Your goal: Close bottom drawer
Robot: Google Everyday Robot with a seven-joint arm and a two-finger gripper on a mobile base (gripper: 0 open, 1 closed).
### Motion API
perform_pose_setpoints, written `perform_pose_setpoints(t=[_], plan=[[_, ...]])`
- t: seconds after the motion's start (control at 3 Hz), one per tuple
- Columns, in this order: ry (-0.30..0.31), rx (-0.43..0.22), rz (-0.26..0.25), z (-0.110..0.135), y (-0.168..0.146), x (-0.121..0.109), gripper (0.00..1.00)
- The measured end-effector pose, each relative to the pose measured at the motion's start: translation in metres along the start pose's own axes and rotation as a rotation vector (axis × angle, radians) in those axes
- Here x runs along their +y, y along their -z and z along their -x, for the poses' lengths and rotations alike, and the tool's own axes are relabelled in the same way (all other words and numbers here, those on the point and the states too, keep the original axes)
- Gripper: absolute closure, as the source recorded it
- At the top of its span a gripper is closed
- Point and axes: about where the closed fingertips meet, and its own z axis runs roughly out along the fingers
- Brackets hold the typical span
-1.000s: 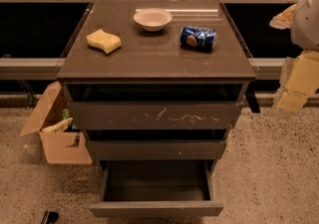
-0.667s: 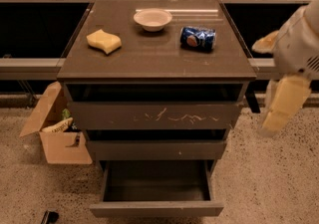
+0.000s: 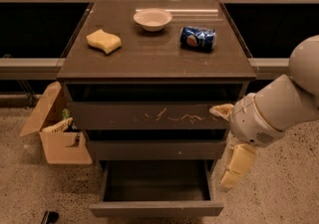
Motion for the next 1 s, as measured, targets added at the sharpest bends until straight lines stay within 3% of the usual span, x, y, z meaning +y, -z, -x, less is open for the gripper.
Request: perform_pose_setpoints(t=[0.67, 1.0], plan=[[0.012, 0.006, 0.018, -0.006, -0.018, 0.003, 0.0], [0.053, 0.004, 0.076, -0.027, -0.078, 0.012, 0.0]])
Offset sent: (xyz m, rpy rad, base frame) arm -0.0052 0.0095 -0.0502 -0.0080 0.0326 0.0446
